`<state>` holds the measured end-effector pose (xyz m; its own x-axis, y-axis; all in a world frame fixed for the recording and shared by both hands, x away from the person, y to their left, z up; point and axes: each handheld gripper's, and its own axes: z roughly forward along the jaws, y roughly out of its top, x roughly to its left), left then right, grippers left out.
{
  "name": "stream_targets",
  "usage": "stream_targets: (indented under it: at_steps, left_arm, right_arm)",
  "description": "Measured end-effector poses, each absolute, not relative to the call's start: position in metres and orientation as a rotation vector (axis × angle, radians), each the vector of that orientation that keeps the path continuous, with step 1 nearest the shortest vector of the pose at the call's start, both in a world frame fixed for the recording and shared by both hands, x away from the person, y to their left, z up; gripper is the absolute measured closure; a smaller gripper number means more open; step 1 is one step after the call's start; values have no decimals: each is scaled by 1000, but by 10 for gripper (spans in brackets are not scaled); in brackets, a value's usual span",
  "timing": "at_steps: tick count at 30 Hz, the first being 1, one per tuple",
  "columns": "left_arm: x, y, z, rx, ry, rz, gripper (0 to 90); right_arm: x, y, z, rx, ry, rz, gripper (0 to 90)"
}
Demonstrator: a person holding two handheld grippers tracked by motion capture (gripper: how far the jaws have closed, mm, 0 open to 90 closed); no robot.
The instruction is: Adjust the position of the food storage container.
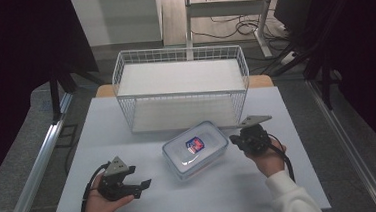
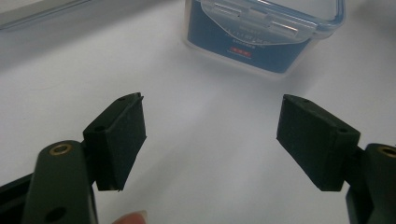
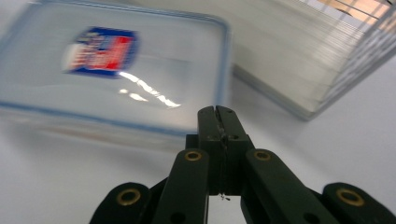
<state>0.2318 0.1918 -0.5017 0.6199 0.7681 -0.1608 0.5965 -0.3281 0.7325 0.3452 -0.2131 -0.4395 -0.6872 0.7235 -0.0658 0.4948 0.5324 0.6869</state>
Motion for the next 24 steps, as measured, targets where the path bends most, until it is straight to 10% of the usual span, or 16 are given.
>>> stream_targets:
  at_steps: [24]
  left_arm:
    - [233,196,-503,2041,1098,281,241]
  right_arm:
    - [405,-196,-484,818,2676,859,888]
